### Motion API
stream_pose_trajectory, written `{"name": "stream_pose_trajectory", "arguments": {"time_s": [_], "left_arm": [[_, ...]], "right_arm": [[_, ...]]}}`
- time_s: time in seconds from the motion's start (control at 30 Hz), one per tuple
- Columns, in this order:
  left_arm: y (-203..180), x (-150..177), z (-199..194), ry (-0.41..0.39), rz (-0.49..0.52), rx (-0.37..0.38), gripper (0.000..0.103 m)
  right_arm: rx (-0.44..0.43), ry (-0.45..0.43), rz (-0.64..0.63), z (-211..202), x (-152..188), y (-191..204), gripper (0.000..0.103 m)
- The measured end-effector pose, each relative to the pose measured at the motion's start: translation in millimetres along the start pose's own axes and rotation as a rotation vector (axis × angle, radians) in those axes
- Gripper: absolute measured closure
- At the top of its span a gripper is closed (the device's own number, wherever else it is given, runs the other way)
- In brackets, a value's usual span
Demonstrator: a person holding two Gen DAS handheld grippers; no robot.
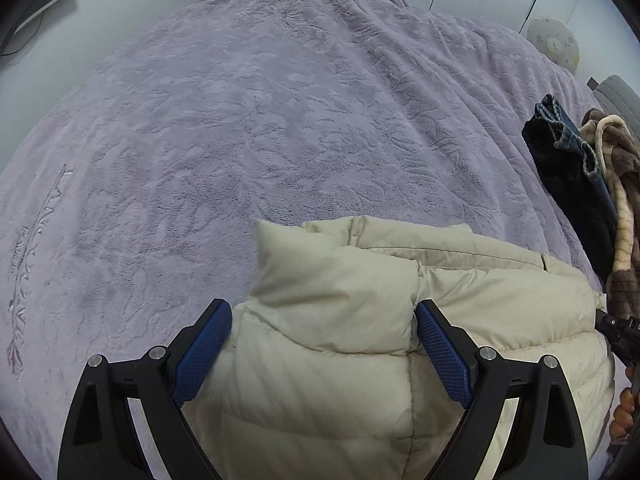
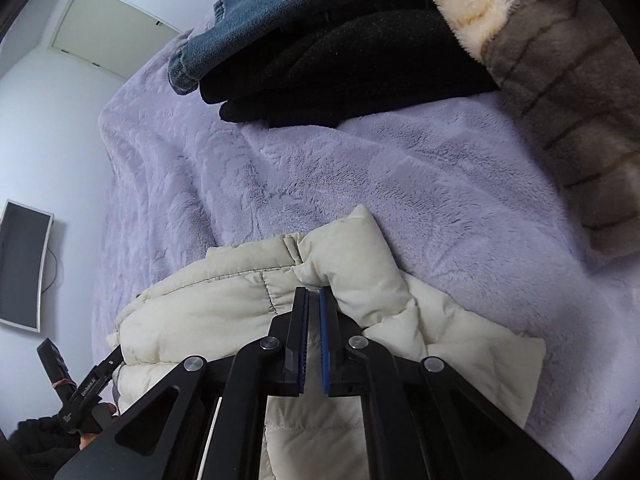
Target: Fold large clothes
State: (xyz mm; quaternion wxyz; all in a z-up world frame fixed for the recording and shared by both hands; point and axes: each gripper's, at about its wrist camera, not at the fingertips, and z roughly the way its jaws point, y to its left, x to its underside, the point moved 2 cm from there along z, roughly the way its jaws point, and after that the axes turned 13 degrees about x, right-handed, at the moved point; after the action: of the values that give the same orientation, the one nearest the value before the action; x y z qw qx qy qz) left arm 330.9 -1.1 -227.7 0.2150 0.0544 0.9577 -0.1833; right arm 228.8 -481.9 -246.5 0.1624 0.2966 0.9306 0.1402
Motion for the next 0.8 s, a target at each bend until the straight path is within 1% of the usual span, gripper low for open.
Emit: {"name": "stream_pose_trajectory", "arguments": {"time_s": [0.03, 0.17, 0.3, 0.37, 0.4, 0.43, 0.47, 0.5, 0.67, 0.8], "left_arm": [[3.3, 1.2, -6.4, -0.003, -0.010, 0.004, 0.010], [17.1, 10.4, -33.1, -0.012, -0.048, 0.036, 0.010], [29.7, 28.9, -58.7, -0.004, -0.099, 0.100, 0.010], [34.8, 43.3, -69.8, 0.008, -0.129, 0.132, 0.010], [37.3, 51.5, -75.3, 0.012, -0.144, 0.142, 0.010], [39.3, 60.5, -80.5, 0.017, -0.158, 0.151, 0.010], [41.6, 69.0, -85.6, 0.022, -0.174, 0.162, 0.010], [43.7, 77.6, -90.4, 0.026, -0.191, 0.173, 0.010], [53.8, 119.6, -107.1, 0.053, -0.308, 0.253, 0.010], [57.1, 151.0, -107.7, 0.082, -0.375, 0.282, 0.010]], "right_arm": [[0.000, -0.006, 0.009, -3.4, -0.2, -1.5, 0.095], [0.010, -0.021, 0.030, -21.8, 6.2, -8.3, 0.094], [-0.016, -0.023, 0.034, -44.1, 22.6, -15.0, 0.094], [-0.032, -0.017, 0.038, -51.7, 33.4, -15.8, 0.086], [-0.042, -0.013, 0.040, -56.7, 40.8, -17.2, 0.071], [-0.055, -0.012, 0.043, -60.9, 48.1, -18.0, 0.050], [-0.066, -0.014, 0.045, -66.0, 55.8, -18.4, 0.040], [-0.075, -0.017, 0.046, -71.7, 63.9, -18.4, 0.035], [-0.136, -0.004, 0.048, -94.9, 105.7, -18.1, 0.035], [-0.176, 0.041, 0.075, -100.0, 139.1, -21.8, 0.035]]}}
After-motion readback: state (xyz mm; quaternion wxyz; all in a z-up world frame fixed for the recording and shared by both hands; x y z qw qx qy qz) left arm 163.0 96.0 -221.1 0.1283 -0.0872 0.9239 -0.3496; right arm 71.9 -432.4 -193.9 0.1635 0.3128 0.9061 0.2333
